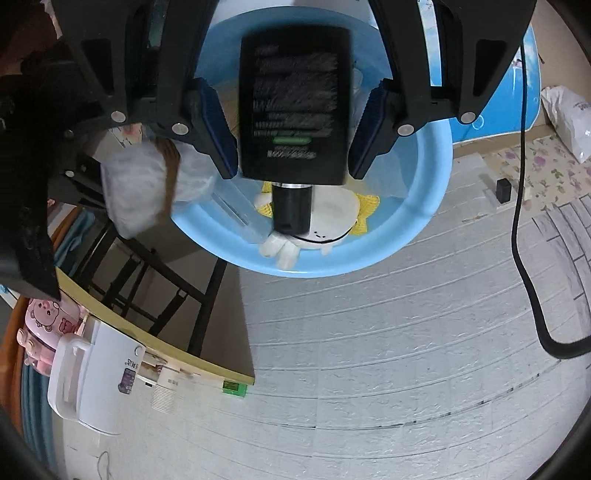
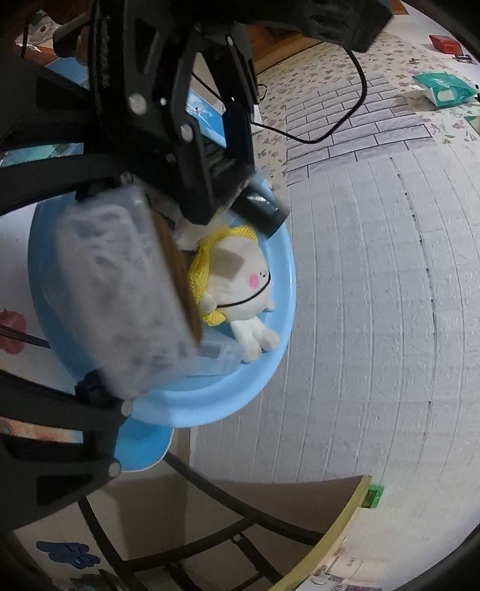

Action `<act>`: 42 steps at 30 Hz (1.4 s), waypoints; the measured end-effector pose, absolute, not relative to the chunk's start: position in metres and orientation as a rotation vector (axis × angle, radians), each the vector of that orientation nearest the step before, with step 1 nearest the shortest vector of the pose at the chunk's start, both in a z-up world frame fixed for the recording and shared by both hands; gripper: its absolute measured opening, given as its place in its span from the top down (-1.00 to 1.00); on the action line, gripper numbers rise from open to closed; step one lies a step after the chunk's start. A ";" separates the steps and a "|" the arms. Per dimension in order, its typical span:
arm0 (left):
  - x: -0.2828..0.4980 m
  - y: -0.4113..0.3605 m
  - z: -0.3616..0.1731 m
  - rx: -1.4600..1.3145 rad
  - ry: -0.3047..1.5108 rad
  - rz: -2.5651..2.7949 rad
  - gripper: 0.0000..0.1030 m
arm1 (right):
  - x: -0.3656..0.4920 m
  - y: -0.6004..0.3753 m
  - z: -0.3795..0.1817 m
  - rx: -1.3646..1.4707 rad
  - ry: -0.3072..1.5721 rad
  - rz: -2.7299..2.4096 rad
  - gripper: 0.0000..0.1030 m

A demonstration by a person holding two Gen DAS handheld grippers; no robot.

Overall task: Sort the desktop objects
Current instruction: 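Lower the bottle and hair-tie box into the basin and open both tools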

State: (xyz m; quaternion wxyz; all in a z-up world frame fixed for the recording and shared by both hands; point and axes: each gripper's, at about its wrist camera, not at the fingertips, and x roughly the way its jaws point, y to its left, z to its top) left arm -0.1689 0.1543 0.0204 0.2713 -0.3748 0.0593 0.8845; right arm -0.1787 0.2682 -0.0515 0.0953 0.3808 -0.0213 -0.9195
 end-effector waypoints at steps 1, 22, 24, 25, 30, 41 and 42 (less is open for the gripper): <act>-0.170 0.153 0.020 -1.013 0.155 2.385 -0.25 | -0.181 0.270 -0.054 1.140 -0.077 -2.720 -0.22; -0.161 0.116 0.004 -1.120 0.092 2.429 -0.35 | -0.198 0.262 -0.059 1.163 -0.081 -2.771 -0.22; -0.160 0.115 0.003 -1.124 0.092 2.432 -0.35 | -0.201 0.262 -0.057 1.154 -0.083 -2.779 -0.22; -0.160 0.114 0.003 -1.126 0.091 2.432 -0.35 | -0.204 0.261 -0.056 1.150 -0.085 -2.782 -0.22; -0.158 0.113 0.004 -1.120 0.091 2.433 -0.35 | -0.212 0.260 -0.054 1.143 -0.073 -2.798 -0.22; -0.158 0.102 0.004 -1.147 0.060 2.463 -0.58 | -0.197 0.269 -0.056 1.200 -0.106 -2.809 -0.70; -0.158 0.102 0.004 -1.157 0.057 2.466 -0.59 | -0.195 0.268 -0.056 1.210 -0.100 -2.808 -0.70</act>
